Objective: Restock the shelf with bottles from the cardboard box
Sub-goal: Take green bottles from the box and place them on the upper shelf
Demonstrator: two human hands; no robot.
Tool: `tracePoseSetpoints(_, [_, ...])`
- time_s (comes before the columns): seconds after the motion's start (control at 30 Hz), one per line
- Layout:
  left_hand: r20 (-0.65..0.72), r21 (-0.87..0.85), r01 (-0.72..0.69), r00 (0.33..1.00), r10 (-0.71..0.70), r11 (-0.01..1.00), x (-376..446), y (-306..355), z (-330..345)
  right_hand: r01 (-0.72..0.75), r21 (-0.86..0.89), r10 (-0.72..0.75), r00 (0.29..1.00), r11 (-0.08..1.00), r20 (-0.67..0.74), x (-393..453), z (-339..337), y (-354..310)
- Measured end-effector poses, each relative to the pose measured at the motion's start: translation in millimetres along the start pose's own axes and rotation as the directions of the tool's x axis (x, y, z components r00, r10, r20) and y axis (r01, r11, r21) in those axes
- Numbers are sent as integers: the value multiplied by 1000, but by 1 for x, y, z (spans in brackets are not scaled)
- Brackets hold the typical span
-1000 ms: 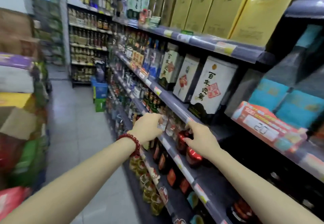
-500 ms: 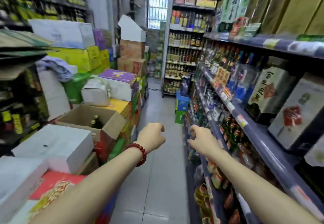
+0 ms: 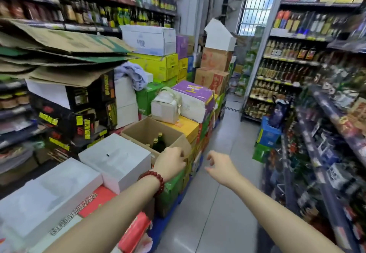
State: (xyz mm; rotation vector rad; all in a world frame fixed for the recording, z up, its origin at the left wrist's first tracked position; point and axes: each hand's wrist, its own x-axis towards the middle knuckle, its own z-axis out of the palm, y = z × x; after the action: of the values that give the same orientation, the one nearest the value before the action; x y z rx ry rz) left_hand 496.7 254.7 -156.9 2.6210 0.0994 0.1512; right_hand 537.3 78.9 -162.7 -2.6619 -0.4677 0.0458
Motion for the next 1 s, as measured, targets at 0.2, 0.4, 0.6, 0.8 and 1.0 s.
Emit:
tracePoseSetpoints(0.2, [-30, 16, 73, 997, -73, 997, 78, -48, -15, 86, 22, -87, 996, 996, 37, 102, 12, -28])
tracePoseSetpoints(0.4, [-31, -6, 177, 984, -177, 984, 131, -98, -12, 136, -4, -134, 982, 991, 136, 173, 40, -45])
tracePoseSetpoints(0.6, [-51, -24, 313, 948, -314, 949, 173, -145, 5, 227, 9, -223, 947, 974, 230, 250, 70, -50])
tracePoseSetpoints(0.8, [-105, -32, 485, 868, -485, 874, 220, -179, 17, 364, 62, -364, 872, 929, 327, 334, 103, -58])
tracePoseSetpoints(1.0, [-163, -122, 659, 725, -670, 742, 253, -198, 33, 469, 131, -473, 754, 874, 457, 399, 140, -69])
